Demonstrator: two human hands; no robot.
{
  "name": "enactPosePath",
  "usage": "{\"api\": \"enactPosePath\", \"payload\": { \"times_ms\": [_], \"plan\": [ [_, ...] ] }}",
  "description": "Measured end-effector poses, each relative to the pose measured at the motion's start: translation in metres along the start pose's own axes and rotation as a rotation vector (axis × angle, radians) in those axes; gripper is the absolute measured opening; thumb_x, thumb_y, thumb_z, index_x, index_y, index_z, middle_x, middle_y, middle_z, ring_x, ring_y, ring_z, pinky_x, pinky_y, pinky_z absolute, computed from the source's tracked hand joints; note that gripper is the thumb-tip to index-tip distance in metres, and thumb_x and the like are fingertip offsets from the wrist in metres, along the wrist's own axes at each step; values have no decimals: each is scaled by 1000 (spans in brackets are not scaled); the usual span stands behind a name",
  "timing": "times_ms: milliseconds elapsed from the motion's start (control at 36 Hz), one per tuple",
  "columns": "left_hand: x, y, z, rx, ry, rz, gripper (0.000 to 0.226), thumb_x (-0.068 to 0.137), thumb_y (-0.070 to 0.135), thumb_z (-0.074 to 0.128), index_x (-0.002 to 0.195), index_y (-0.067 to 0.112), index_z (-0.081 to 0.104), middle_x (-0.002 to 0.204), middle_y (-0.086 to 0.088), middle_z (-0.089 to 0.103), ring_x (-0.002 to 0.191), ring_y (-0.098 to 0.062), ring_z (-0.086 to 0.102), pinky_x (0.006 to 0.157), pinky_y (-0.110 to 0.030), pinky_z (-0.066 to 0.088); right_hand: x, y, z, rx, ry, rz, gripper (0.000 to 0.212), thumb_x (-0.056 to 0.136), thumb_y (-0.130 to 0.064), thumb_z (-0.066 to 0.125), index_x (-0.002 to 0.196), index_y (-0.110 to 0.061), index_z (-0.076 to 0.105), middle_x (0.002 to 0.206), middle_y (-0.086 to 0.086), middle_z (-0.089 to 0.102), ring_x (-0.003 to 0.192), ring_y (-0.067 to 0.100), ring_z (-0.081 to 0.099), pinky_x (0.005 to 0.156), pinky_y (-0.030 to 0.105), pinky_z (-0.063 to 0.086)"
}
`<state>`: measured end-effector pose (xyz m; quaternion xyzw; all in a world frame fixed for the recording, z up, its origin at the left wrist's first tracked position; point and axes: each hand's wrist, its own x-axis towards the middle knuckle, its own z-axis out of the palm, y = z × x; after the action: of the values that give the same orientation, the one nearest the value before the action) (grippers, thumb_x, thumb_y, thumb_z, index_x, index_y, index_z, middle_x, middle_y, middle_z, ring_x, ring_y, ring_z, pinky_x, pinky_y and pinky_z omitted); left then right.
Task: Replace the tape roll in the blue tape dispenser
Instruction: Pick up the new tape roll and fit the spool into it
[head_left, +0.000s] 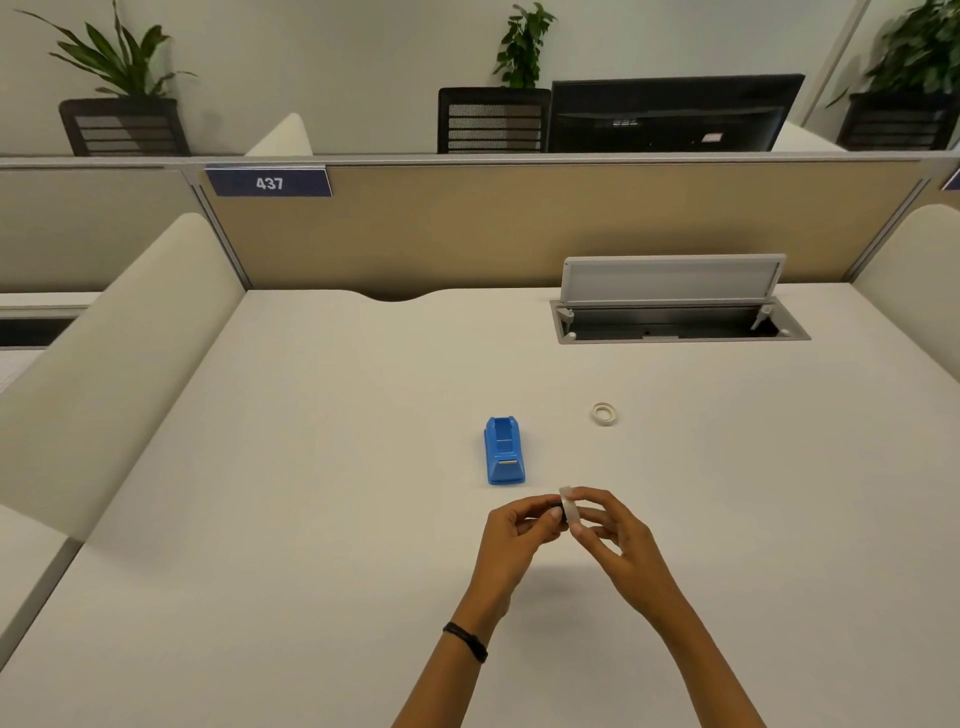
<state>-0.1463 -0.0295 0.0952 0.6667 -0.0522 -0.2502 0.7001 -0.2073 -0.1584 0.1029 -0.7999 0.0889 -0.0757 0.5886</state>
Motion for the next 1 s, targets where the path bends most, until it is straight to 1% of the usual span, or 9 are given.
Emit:
{"api": "enactPosePath", "payload": {
  "times_ms": [194,333,500,583,667,750,833,917,1000],
  "plan": [
    [0,-1,1,-2,13,5,20,88,18,60,107,17,65,89,12,68,78,3,67,66,-11,53,0,1,1,3,1,-9,31,80,-30,55,107,-46,52,119,-14,57,107,-1,57,78,7,47],
    [-2,1,2,-12,39,27,14,87,18,62,97,26,66,88,12,69,80,2,67,66,-11,52,0,2,1,-2,2,-10,30,84,-23,56,109,-39,55,121,-8,57,108,-1,56,79,6,47],
    [-2,0,5,-15,95,46,16,82,22,68,86,37,66,84,19,70,85,-6,67,71,-15,54,2,3,3,-8,10,5,29,85,-19,59,111,-29,54,122,-3,59,106,4,58,79,9,49],
    [-3,-1,6,-8,100,58,18,81,24,68,84,41,65,78,24,70,85,-1,67,72,-15,53,2,2,4,-12,8,13,30,82,-26,58,110,-31,53,120,-6,58,106,2,58,78,8,49],
    [-3,-2,6,-8,112,57,16,80,24,69,84,39,65,80,22,69,82,3,65,67,-11,52,2,2,5,-8,9,30,30,79,-31,58,108,-36,52,117,-12,58,104,-1,57,77,7,49],
    [-3,-2,4,-5,103,48,15,81,25,68,88,38,66,88,16,69,84,-3,66,66,-12,52,2,2,6,6,10,37,28,78,-34,58,105,-39,53,110,-21,61,103,1,59,77,9,50],
    [-3,-2,1,-15,70,13,14,83,25,65,94,33,68,93,12,71,88,-8,67,68,-14,53,3,3,5,35,6,49,26,82,-27,60,107,-33,56,108,-25,60,98,7,63,79,14,52],
    [-2,-3,-2,-11,37,-17,18,85,21,64,101,24,69,93,8,70,84,-8,68,67,-13,53,4,4,6,51,4,77,28,81,-29,60,108,-32,55,105,-25,61,97,9,64,76,16,53],
    [-2,-3,-2,-5,32,-22,13,85,20,64,95,26,68,88,10,70,78,-4,68,64,-12,53,3,5,7,55,6,93,27,85,-22,58,109,-34,54,105,-18,64,95,8,65,74,14,53]
  ]
}}
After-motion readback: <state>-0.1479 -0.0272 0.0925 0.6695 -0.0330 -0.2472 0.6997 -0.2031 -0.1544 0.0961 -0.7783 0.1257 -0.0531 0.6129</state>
